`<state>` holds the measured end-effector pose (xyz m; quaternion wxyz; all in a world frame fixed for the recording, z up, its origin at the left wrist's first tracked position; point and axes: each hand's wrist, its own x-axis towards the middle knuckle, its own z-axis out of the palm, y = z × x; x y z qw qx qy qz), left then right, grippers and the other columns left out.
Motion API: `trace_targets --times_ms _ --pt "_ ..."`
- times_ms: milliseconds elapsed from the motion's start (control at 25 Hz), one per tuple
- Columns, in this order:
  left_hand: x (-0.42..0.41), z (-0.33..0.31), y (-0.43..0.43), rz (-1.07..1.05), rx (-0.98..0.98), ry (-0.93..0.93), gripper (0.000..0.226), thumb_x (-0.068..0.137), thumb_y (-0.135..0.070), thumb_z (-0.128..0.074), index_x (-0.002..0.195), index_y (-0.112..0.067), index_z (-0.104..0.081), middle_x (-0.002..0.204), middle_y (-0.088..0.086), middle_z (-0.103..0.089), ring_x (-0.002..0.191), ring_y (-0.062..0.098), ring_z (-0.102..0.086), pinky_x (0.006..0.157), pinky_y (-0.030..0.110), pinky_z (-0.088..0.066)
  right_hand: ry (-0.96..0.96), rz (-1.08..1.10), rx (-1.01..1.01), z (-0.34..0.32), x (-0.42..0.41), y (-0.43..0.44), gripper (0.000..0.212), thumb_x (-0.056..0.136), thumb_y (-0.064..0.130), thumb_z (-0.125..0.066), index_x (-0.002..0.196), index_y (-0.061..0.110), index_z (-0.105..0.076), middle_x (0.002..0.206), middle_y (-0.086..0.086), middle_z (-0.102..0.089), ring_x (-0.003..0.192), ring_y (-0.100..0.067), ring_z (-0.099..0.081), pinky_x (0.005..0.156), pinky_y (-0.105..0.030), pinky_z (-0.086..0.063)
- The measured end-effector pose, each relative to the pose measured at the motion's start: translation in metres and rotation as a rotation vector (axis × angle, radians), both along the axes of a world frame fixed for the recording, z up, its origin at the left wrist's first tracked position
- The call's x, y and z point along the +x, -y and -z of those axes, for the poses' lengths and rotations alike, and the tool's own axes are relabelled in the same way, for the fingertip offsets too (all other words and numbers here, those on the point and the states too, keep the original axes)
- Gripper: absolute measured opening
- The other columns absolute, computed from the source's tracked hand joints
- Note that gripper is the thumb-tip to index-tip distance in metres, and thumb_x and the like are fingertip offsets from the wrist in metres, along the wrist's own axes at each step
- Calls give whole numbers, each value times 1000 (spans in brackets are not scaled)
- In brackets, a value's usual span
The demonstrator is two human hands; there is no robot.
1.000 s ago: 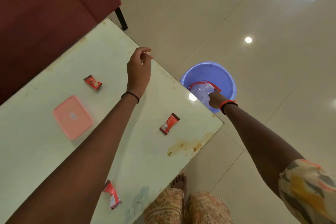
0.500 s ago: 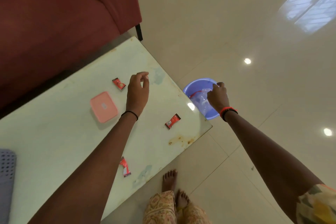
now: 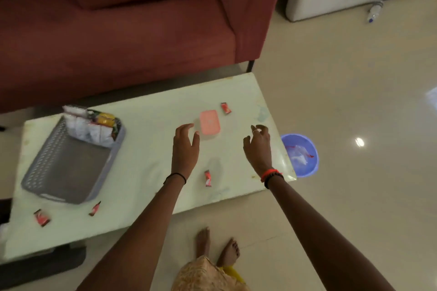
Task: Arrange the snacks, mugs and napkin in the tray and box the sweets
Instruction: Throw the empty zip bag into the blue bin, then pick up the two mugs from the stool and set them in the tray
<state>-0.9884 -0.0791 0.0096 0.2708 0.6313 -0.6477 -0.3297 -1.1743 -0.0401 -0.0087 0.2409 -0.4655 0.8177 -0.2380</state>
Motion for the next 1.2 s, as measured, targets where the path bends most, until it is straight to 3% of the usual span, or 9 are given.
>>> trace_targets --times_ms 240,400,520,760,920,1040,1200 --pt "105 -35 -42 -257 3 -38 34 96 -21 -45 127 -10 -49 133 10 -46 123 23 -47 106 31 -37 38 -250 -44 -56 127 -3 40 92 3 -43 130 -8 -49 135 -16 -42 124 -31 -43 104 -32 -41" --pt "175 -47 -68 -375 1 -76 32 96 -20 -45 126 -10 -48 131 10 -47 122 25 -49 105 37 -40 58 -386 -53 -73 209 -10 34 93 3 -43 123 -10 -54 133 -14 -44 123 -28 -45 101 -27 -42" --pt "235 -50 -90 -439 -8 -93 33 96 -19 -46 126 -8 -49 129 12 -47 120 25 -50 104 31 -39 72 -438 -55 -78 270 -21 31 92 3 -44 117 -10 -57 133 -14 -45 122 -27 -46 96 -25 -42" --pt "349 -47 -132 -525 12 -111 34 96 -22 -46 127 -9 -49 130 11 -50 121 25 -50 101 37 -45 123 -498 -20 -74 382 -46 30 92 3 -45 116 -9 -57 133 -13 -44 122 -26 -45 89 -16 -35" --pt "411 -43 -152 -581 34 -102 35 96 -23 -45 128 -10 -48 131 13 -50 120 28 -50 103 40 -44 141 -543 -6 -73 451 -54 30 91 2 -45 115 -9 -57 133 -14 -45 123 -28 -45 99 -27 -40" --pt "448 -42 -164 -643 32 -117 33 96 -23 -44 127 -12 -49 131 11 -49 119 25 -50 99 31 -43 149 -588 15 -71 496 -56 29 91 4 -45 113 -10 -57 133 -14 -46 124 -29 -45 98 -26 -40" --pt "498 -37 -178 -771 46 -137 33 96 -23 -44 127 -12 -48 131 11 -49 120 24 -50 96 33 -44 153 -712 57 -68 556 -50 32 91 8 -47 119 -7 -55 132 -14 -46 122 -28 -47 102 -30 -41"
